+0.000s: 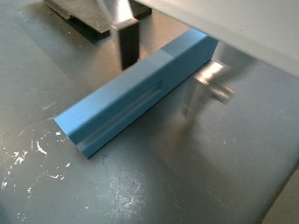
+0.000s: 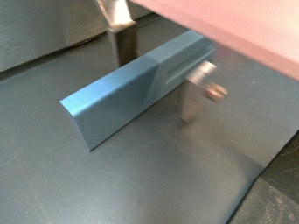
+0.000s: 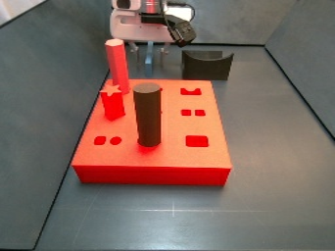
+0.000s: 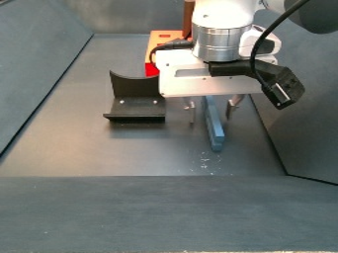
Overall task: Pick up the double-square object. Move up. Rotate the double-square object. Place the double-square object on the fixture. Regrasp the double-square object. Move to above the board. Insert the double-square object.
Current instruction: Rotate the double-square object.
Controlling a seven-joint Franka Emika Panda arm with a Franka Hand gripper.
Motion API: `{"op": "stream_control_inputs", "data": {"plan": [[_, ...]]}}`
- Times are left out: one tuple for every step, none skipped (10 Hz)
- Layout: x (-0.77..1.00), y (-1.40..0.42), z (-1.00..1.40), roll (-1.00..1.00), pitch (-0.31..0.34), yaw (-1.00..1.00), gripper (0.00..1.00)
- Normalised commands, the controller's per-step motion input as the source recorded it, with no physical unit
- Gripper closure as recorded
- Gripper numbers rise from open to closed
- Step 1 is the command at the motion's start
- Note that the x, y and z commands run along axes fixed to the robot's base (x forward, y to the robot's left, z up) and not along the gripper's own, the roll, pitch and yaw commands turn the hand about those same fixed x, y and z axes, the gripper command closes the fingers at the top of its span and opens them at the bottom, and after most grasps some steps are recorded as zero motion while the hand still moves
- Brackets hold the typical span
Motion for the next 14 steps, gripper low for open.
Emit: {"op": "stream_control_inputs", "data": {"plan": [[0.0,0.0,1.0,0.0,0.0,0.0,0.0],[-0.01,0.0,1.0,0.0,0.018,0.0,0.0],[-0.02,0.0,1.0,0.0,0.031,0.0,0.0],[-0.02,0.0,1.0,0.01,0.054,-0.01,0.0],[-0.02,0.01,1.0,0.03,0.071,-0.02,0.0],[-0.02,0.01,1.0,0.04,0.07,-0.02,0.0],[-0.03,0.01,1.0,0.05,0.066,-0.02,0.0],[-0.03,0.0,0.88,0.06,0.067,-0.02,0.0],[-0.03,0.0,0.72,0.07,0.07,-0.02,0.0],[-0.02,0.0,0.52,0.08,0.073,-0.01,0.0],[0.0,0.0,0.0,0.0,0.0,1.0,0.0],[0.0,0.0,-0.16,0.0,0.001,1.0,0.0],[0.03,0.0,-0.22,0.0,0.0,1.0,0.0],[0.04,0.0,-0.15,0.0,-0.001,1.0,0.0]]}}
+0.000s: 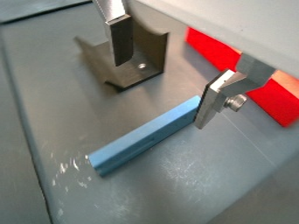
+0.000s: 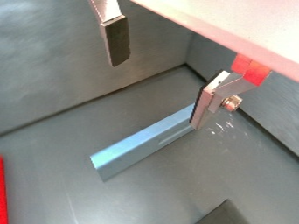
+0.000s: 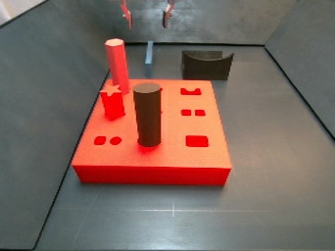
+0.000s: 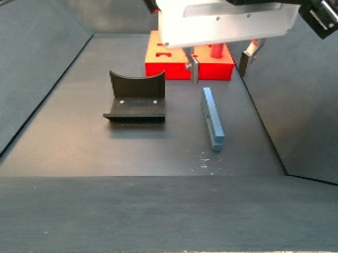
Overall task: Pick up the double-square object. Move up. Rotate the double-square object. Place the double-square object on the fixture. Regrasp the double-square object. Move to above the board. Insert the double-square object.
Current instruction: Rotate the double-square object.
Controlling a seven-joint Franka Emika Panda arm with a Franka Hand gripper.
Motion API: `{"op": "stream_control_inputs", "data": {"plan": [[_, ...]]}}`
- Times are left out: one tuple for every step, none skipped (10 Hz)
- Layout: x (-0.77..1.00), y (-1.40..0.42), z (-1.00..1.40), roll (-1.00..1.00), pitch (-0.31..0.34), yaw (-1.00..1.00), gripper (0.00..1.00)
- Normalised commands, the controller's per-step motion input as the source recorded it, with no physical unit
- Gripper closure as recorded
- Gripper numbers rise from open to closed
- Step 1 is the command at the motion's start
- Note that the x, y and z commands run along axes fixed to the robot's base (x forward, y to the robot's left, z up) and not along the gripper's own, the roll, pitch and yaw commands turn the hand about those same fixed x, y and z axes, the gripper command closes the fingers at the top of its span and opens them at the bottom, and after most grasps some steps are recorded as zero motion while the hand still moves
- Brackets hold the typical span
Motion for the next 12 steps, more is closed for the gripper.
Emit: {"op": "stream_control_inputs", "data": {"plan": [[0.04,0.0,-0.1,0.0,-0.002,1.0,0.0],[0.04,0.0,-0.07,0.0,-0.002,1.0,0.0],[0.04,0.0,-0.06,0.0,-0.003,1.0,0.0],[0.04,0.0,-0.05,0.0,-0.003,1.0,0.0],[0.04,0.0,-0.04,0.0,-0.003,1.0,0.0],[0.04,0.0,-0.04,0.0,-0.003,1.0,0.0],[0.04,0.0,-0.04,0.0,-0.003,1.0,0.0],[0.04,0.0,-0.04,0.0,-0.004,1.0,0.0],[0.04,0.0,-0.04,0.0,-0.004,1.0,0.0],[0.04,0.0,-0.04,0.0,-0.004,1.0,0.0],[0.04,0.0,-0.04,0.0,-0.004,1.0,0.0],[0.04,0.0,-0.04,0.0,-0.004,1.0,0.0]]}}
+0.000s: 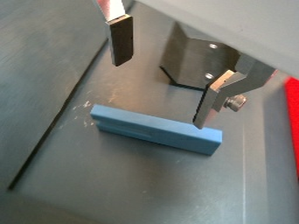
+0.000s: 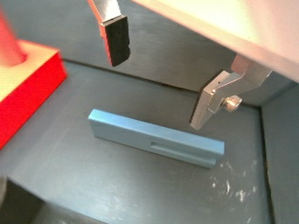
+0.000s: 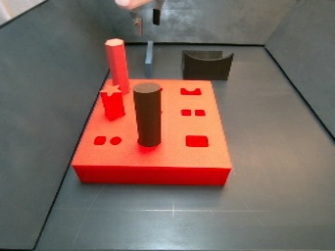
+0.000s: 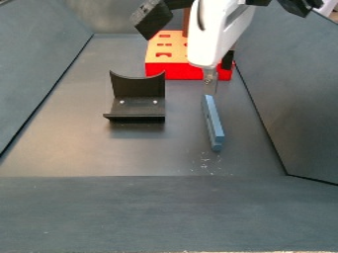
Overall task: Pick up the double-square object. Move up. Rotate the double-square object. Place the double-square object on the fixture. Regrasp the double-square object. Move to above the board. Insert the double-square object.
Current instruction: Rotate the double-square object.
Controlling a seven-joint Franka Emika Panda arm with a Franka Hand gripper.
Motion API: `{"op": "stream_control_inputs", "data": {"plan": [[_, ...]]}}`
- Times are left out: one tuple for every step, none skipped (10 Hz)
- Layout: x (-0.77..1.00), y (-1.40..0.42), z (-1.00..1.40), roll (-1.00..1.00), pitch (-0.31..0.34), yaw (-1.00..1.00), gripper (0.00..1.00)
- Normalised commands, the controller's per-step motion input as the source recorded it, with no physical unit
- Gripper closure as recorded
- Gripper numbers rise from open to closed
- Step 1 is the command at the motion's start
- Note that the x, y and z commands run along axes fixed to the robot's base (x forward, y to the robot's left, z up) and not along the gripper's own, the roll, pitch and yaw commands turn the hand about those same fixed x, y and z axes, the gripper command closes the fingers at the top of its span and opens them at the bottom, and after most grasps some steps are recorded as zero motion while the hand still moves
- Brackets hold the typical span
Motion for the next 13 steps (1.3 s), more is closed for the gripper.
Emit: {"op": "stream_control_inputs", "data": {"plan": [[0.04,0.0,-0.03,0.0,-0.004,1.0,0.0],[0.04,0.0,-0.03,0.0,-0.004,1.0,0.0],[0.04,0.0,-0.03,0.0,-0.005,1.0,0.0],[0.04,0.0,-0.03,0.0,-0.005,1.0,0.0],[0.04,0.0,-0.03,0.0,-0.005,1.0,0.0],[0.04,0.0,-0.03,0.0,-0.005,1.0,0.0],[0.04,0.0,-0.03,0.0,-0.005,1.0,0.0],[0.04,0.0,-0.03,0.0,-0.005,1.0,0.0],[0.04,0.0,-0.03,0.0,-0.006,1.0,0.0],[0.04,0.0,-0.03,0.0,-0.006,1.0,0.0],[0.04,0.0,-0.03,0.0,-0.006,1.0,0.0],[0.04,0.0,-0.03,0.0,-0.007,1.0,0.0],[0.04,0.0,-0.03,0.0,-0.007,1.0,0.0]]}}
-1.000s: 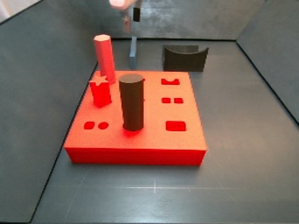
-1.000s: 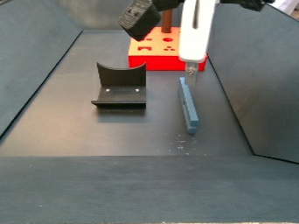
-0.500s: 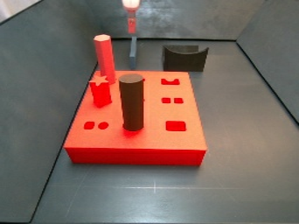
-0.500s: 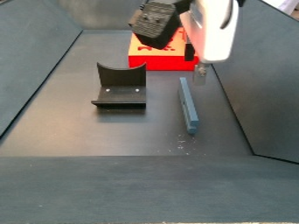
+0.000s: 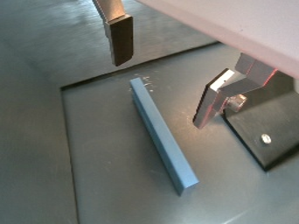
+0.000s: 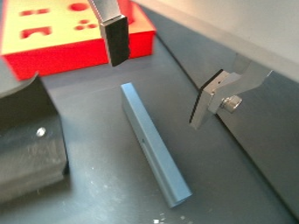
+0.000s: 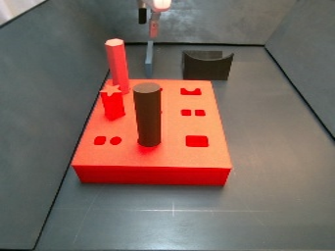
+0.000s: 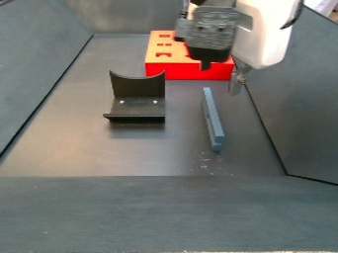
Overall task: Pick up the double-square object. Move up. Rotate the double-square object. Place the double-square object on the fixture. Regrasp the double-square object. Move to above the board. Insert the double-square object.
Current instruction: Rotate the double-square object.
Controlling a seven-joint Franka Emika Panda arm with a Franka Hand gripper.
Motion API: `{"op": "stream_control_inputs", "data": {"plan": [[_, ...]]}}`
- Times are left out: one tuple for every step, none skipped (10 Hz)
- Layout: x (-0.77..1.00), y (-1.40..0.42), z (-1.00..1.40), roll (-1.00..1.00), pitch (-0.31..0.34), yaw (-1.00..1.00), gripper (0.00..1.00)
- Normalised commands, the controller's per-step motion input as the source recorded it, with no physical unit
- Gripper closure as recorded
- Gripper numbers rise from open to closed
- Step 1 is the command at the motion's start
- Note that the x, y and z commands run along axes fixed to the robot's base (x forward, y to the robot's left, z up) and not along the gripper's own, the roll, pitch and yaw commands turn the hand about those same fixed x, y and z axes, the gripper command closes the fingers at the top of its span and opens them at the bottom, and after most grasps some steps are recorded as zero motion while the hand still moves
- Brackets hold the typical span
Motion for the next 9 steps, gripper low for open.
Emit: {"op": "stream_control_inputs", "data": {"plan": [[0.04,0.0,-0.03,0.0,-0.007,1.0,0.0],[0.04,0.0,-0.03,0.0,-0.008,1.0,0.0],[0.04,0.0,-0.03,0.0,-0.008,1.0,0.0],[0.04,0.0,-0.03,0.0,-0.009,1.0,0.0],[0.04,0.0,-0.03,0.0,-0.01,1.0,0.0],[0.04,0.0,-0.03,0.0,-0.011,1.0,0.0],[0.04,0.0,-0.03,0.01,-0.012,1.0,0.0],[0.04,0.0,-0.03,0.01,-0.013,1.0,0.0],[0.04,0.0,-0.03,0.01,-0.014,1.0,0.0]]}}
